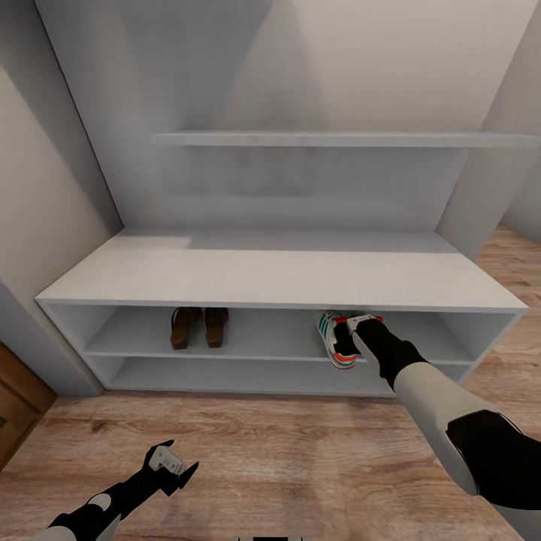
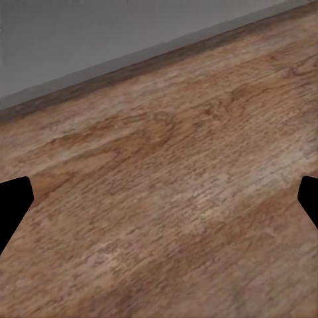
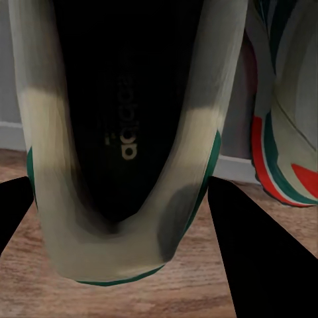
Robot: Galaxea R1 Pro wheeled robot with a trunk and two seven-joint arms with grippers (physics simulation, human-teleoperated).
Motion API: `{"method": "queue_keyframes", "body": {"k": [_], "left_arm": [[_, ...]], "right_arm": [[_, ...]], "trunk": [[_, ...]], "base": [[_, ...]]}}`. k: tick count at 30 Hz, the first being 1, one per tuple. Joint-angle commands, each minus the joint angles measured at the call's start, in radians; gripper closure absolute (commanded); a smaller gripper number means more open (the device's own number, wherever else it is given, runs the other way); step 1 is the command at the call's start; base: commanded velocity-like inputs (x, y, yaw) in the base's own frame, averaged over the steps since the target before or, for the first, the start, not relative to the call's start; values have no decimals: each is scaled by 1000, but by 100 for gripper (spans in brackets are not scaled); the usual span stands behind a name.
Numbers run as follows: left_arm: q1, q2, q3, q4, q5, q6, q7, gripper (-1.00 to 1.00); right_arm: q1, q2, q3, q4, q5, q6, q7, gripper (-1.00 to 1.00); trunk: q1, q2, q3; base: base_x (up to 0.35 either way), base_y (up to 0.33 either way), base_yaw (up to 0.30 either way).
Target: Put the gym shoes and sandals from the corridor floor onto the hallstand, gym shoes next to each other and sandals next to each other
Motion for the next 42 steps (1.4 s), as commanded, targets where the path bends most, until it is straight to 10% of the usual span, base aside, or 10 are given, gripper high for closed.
{"method": "queue_keyframes", "body": {"k": [1,42], "left_arm": [[0,0,0,0,0,0,0,-100],[0,0,0,0,0,0,0,-100]], "right_arm": [[0,0,0,0,-1,0,-1,100],[0,4,2,34,-1,-67,-1,100]], "trunk": [[0,0,0],[0,0,0]], "base": [[0,0,0],[0,0,0]]}}
